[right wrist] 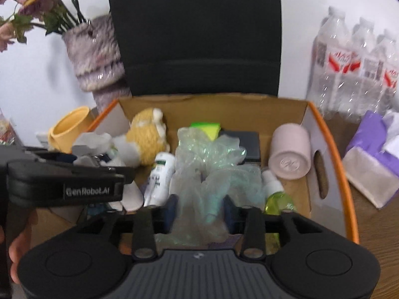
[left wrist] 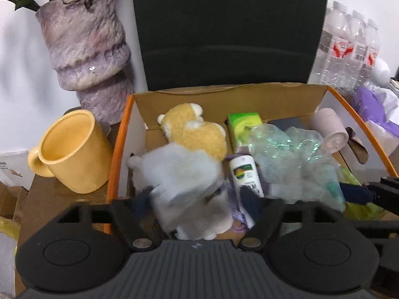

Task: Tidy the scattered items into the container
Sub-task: 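Lower white objects and plastic bag into the box and open both grippers, then withdraw both grippers from the box back over the table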

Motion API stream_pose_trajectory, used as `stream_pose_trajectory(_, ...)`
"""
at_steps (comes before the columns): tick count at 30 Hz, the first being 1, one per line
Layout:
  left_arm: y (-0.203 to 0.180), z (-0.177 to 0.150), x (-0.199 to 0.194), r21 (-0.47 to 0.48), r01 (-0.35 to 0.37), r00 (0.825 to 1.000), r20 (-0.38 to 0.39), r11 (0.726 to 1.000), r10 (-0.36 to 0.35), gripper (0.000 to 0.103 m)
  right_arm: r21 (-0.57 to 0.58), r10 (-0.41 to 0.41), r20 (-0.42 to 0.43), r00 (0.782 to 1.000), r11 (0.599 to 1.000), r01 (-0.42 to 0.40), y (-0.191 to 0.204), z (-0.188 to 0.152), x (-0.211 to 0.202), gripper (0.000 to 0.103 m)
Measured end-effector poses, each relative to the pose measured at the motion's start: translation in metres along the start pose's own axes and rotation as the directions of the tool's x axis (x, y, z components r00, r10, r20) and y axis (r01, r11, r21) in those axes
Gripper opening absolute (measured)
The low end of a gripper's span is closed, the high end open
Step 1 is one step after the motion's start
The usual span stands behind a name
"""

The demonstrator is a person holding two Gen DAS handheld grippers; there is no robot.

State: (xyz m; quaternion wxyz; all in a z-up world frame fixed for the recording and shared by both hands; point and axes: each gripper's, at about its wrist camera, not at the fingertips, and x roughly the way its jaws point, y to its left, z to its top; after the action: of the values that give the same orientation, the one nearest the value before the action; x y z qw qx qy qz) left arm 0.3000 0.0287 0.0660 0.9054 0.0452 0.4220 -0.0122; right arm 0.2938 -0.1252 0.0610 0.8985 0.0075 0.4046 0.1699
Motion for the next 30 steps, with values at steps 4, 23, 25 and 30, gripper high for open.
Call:
stream_pose_trajectory(4,0.007,0.001,-0.023,-0.002,-0.027,0.999,0.039,1.0,0.027,0.101,-0.004,-0.051,0.005,0.999,0.999,0.051,0.001,0.001,-0.014,0.078)
stream_pose_trajectory(23,0.018,-0.046,-0.108,-0.048,-0.019,1.0,0.02,0.999,0.02,0.103,0.09,-0.122,-0.112,0.986,0.987,0.132,-0.001,-0.024,-0.092,0.094)
stream_pose_trajectory(25,0.016,-0.049,-0.113,-0.051,-0.023,1.0,0.011,0.998,0.023,0.103,0.088,-0.124,-0.122,0.985,0.987,0.135,0.001,-0.028,-0.097,0.094)
stream_pose_trajectory(30,0.011,-0.058,-0.128,-0.067,-0.018,1.0,0.008,0.998,0.019,0.103,0.08,-0.128,-0.14,0.982,0.987,0.14,0.005,-0.04,-0.108,0.094)
